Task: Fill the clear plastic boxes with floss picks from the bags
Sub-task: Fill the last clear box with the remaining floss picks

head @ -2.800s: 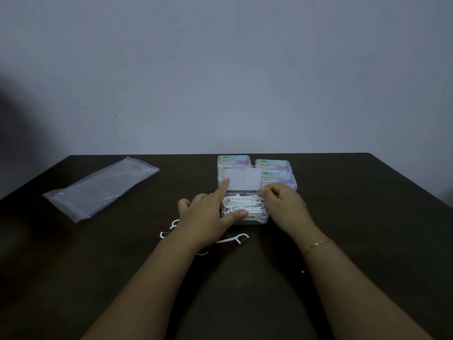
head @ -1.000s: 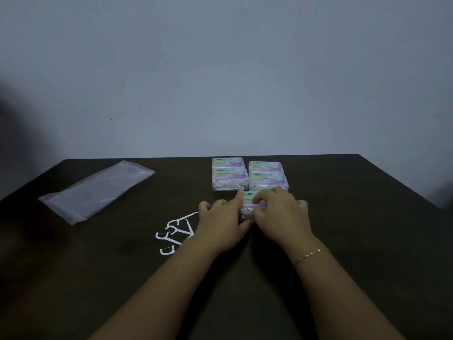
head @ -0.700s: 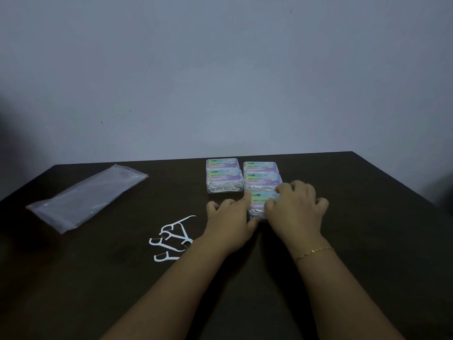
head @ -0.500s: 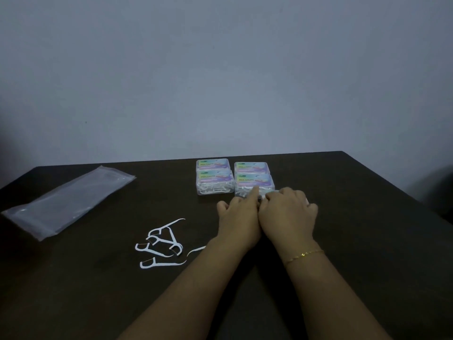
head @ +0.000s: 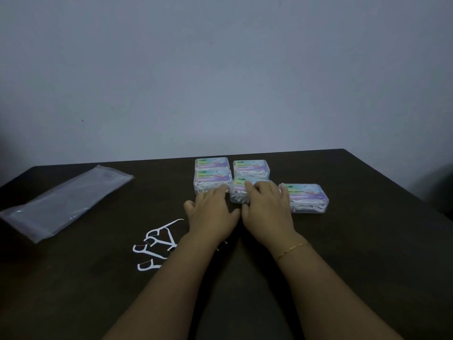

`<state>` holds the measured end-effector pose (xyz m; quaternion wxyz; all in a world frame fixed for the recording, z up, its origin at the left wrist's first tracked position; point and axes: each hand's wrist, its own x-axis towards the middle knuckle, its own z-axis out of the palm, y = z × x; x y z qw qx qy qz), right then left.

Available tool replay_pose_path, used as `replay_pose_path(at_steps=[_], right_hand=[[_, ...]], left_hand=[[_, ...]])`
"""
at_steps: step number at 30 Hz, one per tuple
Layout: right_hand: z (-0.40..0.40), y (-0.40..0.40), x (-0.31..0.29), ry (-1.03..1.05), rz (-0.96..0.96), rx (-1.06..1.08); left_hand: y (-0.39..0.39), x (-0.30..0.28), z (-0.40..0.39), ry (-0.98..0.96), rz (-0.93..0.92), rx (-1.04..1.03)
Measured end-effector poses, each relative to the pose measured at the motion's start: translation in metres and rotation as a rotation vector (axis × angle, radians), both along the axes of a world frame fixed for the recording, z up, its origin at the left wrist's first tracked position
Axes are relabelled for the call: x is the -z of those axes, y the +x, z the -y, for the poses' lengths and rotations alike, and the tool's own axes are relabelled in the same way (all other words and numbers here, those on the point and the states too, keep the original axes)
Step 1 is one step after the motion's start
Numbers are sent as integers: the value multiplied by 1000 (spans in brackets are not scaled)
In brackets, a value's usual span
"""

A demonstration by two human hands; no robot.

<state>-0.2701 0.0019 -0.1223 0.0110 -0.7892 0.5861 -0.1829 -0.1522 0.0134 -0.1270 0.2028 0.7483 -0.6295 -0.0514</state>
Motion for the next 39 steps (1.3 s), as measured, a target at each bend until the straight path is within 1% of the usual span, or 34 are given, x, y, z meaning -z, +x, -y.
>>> replay_pose_path(at_steps=[3, 7, 10, 12, 15, 17, 19, 22, 27, 29, 32, 35, 37, 39], right_hand=[[-4, 3, 1, -28, 39, -67], [-9, 7, 1, -78, 97, -223], [-14, 17, 6, -113, 197, -279], [-14, 20, 10, -96, 237, -307], [-13, 17, 9, -6, 276, -317], [-8, 16, 10, -18, 282, -302], [-1, 19, 10, -52, 282, -230], [14, 15, 10, -99, 202, -92], [46, 18, 11, -124, 18, 4], [59, 18, 12, -124, -36, 35], [74, 18, 13, -57, -91, 71], [82, 20, 13, -70, -135, 50], [86, 25, 11, -127, -193, -9], [91, 31, 11, -141, -251, -70]], left_hand=[[10, -1, -4, 35, -14, -2], [23, -1, -13, 75, 70, 57], [27, -1, -18, 57, 112, 70], [29, -4, -19, 14, 113, 53], [38, -11, -21, -17, 108, -17], [46, -14, -21, 4, 109, -74], [54, -14, -19, 20, 104, -141], [51, -11, -16, 12, 123, -194], [37, -2, -10, -180, 143, -147], [36, -1, -6, -187, 136, -134], [37, -1, -3, -184, 138, -127], [38, 0, -2, -180, 149, -137], [36, 0, -3, -182, 155, -147], [35, 3, -3, -185, 156, -149]])
